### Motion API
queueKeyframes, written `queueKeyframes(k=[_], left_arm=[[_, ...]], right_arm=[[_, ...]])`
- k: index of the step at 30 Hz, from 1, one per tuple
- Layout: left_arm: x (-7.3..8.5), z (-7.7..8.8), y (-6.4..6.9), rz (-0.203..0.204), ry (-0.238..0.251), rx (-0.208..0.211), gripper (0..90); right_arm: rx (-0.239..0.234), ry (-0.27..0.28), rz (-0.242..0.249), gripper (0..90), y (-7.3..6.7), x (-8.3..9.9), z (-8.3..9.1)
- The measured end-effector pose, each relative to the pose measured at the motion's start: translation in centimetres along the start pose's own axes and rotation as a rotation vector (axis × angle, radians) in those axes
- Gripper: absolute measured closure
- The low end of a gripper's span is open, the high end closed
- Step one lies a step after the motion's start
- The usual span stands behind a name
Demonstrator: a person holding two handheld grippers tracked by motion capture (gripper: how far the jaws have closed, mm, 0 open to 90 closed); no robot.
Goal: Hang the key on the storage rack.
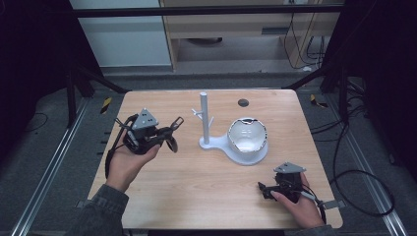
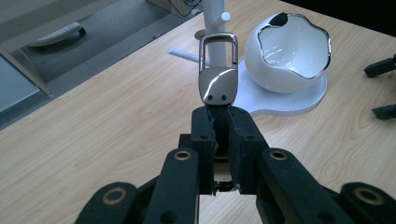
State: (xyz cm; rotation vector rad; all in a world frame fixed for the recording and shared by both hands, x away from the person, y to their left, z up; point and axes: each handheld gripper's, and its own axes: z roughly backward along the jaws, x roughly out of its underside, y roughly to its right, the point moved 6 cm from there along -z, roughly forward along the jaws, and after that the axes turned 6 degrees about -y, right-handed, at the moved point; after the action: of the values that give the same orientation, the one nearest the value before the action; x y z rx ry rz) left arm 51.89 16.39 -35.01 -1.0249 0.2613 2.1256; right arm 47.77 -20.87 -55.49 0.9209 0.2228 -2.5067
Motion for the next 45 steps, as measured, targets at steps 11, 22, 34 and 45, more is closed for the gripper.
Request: queueKeyframes(k=[11, 22, 34, 45], left_arm=[[-0.9, 0.2, 0.1, -0.004, 0.016, -0.005, 81.0], [-1.5, 0.3, 0.1, -0.002, 0.027, -0.012, 81.1], [-2.8, -1.4, 0.5, 0.010, 0.041, 0.001, 81.0], [-3.2, -3.3, 0.6, 0.028, 0.033, 0.017, 81.0]], right_arm=[[0.000, 0.000, -0.002, 0.4, 0.0, 0.0, 0.0], [0.000, -0.001, -0.004, 0.4, 0.0, 0.0, 0.0], [0.000, 0.000, -0.003, 0.4, 0.0, 0.0, 0.0], [0.000, -0.001, -0.005, 0.4, 0.0, 0.0, 0.0]])
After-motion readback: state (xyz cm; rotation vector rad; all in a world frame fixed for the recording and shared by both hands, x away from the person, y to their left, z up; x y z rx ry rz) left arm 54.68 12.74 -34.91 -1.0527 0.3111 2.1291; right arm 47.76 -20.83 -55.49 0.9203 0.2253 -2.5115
